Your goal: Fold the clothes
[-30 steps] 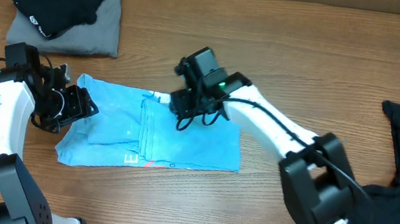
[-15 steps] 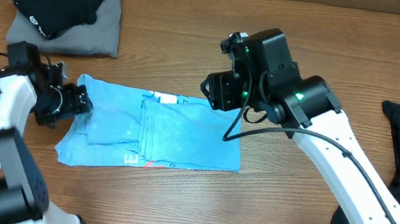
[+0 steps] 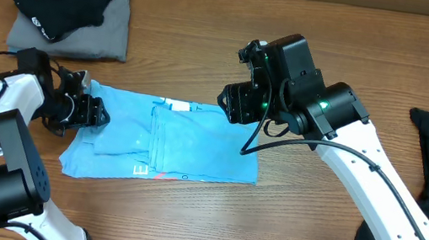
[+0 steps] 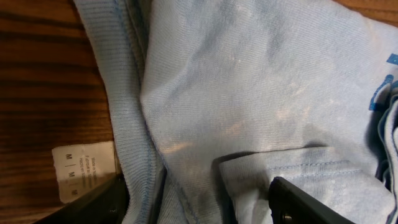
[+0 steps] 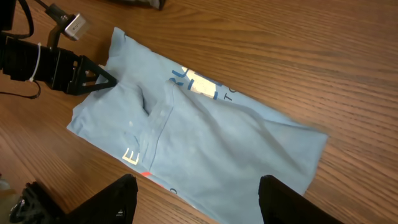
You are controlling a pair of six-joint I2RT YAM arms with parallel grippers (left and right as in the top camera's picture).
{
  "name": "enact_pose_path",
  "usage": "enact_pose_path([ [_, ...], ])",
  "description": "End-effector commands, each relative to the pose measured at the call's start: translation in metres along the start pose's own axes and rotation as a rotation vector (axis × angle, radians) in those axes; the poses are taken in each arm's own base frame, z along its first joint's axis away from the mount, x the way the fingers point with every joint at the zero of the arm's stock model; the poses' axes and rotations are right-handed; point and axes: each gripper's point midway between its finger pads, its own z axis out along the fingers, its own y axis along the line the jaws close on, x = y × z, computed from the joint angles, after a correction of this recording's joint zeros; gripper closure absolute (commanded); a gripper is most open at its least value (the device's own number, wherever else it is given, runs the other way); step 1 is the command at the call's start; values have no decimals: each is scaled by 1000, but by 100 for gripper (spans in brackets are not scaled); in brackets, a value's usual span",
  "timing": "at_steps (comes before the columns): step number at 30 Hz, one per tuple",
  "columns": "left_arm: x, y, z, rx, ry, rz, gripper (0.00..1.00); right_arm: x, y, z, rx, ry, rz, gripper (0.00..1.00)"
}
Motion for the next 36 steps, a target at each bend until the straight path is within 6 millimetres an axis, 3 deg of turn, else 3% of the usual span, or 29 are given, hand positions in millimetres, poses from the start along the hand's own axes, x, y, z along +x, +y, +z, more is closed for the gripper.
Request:
enact_pose_path([
  [1, 35, 33, 33, -116, 151, -42, 31, -10, -1, -9, 19, -43, -12, 33],
  [4, 41, 29, 32, -103, 174, -46, 53, -11, -4, -9, 40, -48, -12, 31],
  [9, 56, 23, 29, -80, 236, -75, 61, -12, -5, -9, 42, -51, -12, 31],
  [12, 54, 17, 29, -48, 225, -81, 63, -14, -4, -9, 41, -60, -15, 31],
  [15, 54, 6, 29, 16, 223, -93, 55, -14, -4, -9, 41, -60, -14, 30],
  [17, 61, 4, 28, 19, 255, -102, 44, -13, -4, -9, 41, -56, -14, 31],
  [18, 65, 9, 27, -11, 270, -102, 28, -13, -4, -9, 42, -55, -13, 31],
  [19, 68, 16, 26, -52, 282, -107, 4, -12, -5, -9, 42, -52, -13, 31],
  [20, 68, 23, 26, -97, 282, -120, 2, -11, -5, -9, 43, -48, -12, 31],
  [23, 56, 35, 28, -146, 232, -126, 0, -10, -5, -9, 44, -43, -10, 31],
  [26, 50, 31, 30, -104, 204, -71, 3, -9, -5, -9, 44, -42, -10, 30],
  [36, 57, 25, 27, -28, 220, -34, 13, -5, -6, -9, 48, -24, -6, 30],
])
